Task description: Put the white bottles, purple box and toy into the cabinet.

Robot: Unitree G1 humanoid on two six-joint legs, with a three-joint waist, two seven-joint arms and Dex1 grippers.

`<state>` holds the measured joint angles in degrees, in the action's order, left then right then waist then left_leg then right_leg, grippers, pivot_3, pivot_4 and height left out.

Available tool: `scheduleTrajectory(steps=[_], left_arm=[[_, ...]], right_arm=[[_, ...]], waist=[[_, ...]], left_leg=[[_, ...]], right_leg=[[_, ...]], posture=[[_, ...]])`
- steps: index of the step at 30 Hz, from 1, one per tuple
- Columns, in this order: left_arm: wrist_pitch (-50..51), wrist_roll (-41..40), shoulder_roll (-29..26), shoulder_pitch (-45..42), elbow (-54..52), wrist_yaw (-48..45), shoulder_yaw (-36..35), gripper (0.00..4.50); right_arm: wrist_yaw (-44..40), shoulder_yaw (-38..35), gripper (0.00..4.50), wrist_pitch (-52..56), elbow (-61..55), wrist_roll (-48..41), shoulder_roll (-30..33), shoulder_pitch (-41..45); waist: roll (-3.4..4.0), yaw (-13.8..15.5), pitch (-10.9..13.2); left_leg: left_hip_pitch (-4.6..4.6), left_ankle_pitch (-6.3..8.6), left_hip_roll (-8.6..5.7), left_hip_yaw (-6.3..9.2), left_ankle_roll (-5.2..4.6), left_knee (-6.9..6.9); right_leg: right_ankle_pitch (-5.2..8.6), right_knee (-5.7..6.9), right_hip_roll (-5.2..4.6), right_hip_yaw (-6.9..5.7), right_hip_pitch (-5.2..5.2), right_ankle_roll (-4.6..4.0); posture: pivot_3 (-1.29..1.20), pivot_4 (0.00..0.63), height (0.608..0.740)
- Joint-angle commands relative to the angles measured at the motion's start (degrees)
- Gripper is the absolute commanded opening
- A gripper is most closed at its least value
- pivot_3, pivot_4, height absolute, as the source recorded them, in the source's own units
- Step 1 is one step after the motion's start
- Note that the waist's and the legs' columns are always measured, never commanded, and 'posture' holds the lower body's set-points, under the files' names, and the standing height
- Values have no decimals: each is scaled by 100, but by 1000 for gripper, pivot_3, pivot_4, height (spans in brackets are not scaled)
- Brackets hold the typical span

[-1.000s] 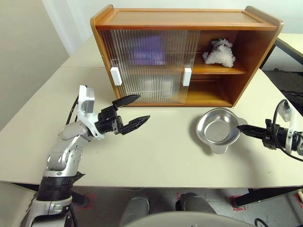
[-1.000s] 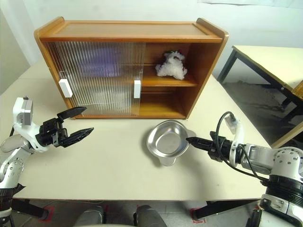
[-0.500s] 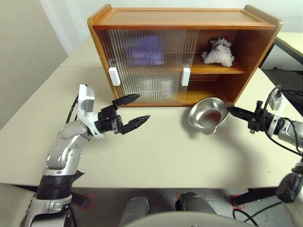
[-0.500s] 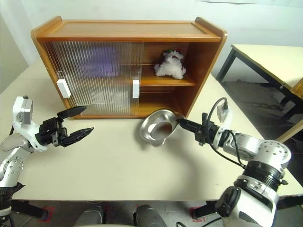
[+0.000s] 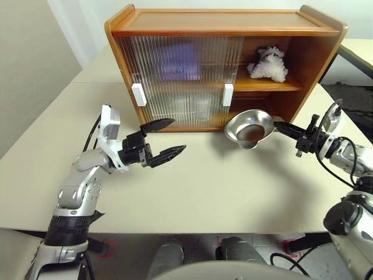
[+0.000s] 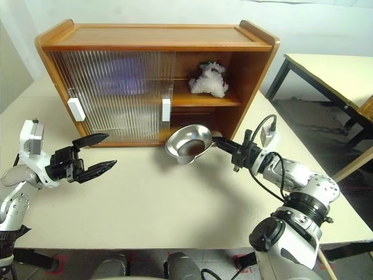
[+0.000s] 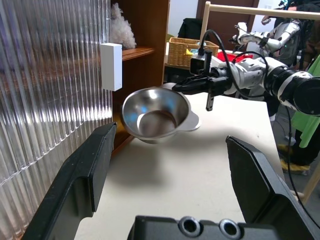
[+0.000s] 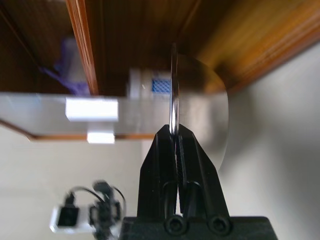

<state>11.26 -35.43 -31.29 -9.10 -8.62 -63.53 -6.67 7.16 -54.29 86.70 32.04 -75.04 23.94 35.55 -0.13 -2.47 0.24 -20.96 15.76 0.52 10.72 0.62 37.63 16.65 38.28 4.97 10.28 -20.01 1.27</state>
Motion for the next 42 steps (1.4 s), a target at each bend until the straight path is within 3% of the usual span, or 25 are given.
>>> scheduleTrajectory(steps=[1, 11, 21, 42], left_arm=[[-41, 64, 4, -38, 69, -19, 53, 4500], [1, 56, -10, -23, -4, -4, 67, 4500], [25, 41, -16, -38, -9, -7, 69, 4500], [71, 24, -5, 5, -107, 48, 92, 4500]], right_arm=[[346, -119, 8, -217, 3, -280, -268, 92], [825, 74, 8, -1329, -322, -436, -870, 132], [638, 396, 8, -1606, -352, -453, -719, 75], [-23, 1169, 8, -3357, -77, 503, -1017, 337]], waist=[[1, -5, 0], [12, -39, -2], [13, -46, -3], [14, -51, -3]], left_leg=[[0, 0, 1, 1, 0, 0], [0, 4, 17, 4, -6, 0], [0, 4, 21, 3, -8, -7], [0, 4, 29, 4, -8, -11]], right_leg=[[-1, 0, 0, 0, 0, -1], [-10, 0, 1, -3, -8, -17], [-25, 0, 2, -2, -11, -46], [-39, -1, 4, -3, -14, -71]], posture=[[-52, 0, 740], [-47, 0, 740], [-49, 0, 740], [-35, 0, 740]])
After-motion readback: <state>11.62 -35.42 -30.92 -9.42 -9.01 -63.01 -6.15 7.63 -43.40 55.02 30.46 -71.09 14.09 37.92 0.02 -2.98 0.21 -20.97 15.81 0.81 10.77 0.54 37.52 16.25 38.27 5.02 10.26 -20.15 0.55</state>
